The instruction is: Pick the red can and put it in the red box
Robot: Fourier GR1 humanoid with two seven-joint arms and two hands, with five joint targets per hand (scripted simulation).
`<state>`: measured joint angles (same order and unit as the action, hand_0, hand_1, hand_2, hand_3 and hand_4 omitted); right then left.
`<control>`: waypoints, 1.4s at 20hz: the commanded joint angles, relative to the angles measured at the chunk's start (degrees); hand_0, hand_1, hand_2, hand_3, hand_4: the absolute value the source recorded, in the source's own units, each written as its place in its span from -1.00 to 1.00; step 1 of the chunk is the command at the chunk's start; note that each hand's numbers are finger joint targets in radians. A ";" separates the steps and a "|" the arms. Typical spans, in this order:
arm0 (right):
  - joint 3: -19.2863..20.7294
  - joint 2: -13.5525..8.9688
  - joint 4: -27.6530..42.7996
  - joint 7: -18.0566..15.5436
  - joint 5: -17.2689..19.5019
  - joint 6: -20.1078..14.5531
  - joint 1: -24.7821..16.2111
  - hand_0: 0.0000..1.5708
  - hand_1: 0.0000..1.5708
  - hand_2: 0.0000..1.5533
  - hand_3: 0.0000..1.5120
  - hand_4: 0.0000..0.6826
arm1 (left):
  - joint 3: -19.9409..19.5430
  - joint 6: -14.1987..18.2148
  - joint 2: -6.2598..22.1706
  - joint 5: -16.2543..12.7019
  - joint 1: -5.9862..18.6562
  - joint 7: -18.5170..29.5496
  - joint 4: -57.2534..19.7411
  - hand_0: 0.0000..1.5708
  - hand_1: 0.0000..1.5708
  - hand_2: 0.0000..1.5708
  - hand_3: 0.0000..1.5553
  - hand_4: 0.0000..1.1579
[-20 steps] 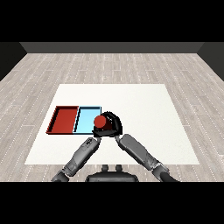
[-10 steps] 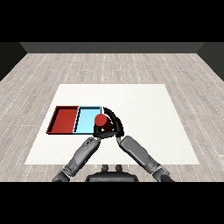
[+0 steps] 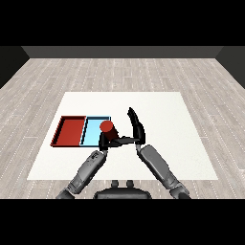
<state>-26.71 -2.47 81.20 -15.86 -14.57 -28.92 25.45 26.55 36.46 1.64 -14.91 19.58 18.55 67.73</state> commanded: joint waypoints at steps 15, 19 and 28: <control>14.82 -13.63 14.72 -4.11 -5.63 8.32 -24.07 -1.00 -1.00 -1.00 -1.00 -1.00 | -13.58 -3.76 21.97 5.05 -0.25 -6.43 -0.04 1.00 1.00 0.97 0.88 0.93; 17.03 -15.70 14.15 -2.65 -4.92 9.89 -24.21 -1.00 -1.00 -1.00 -1.00 -1.00 | -17.79 -6.76 22.41 4.28 2.85 -6.15 -8.63 1.00 1.00 0.98 0.88 0.88; 17.32 -14.73 9.45 -1.15 -1.67 7.47 -23.78 -1.00 -1.00 -1.00 -1.00 -1.00 | -21.49 -10.41 24.26 8.75 18.42 -5.38 -40.06 1.00 1.00 0.99 0.89 0.86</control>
<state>-9.67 -17.65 93.35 -17.54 -17.19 -21.16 0.38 6.62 27.32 26.15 -7.84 30.60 12.67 40.54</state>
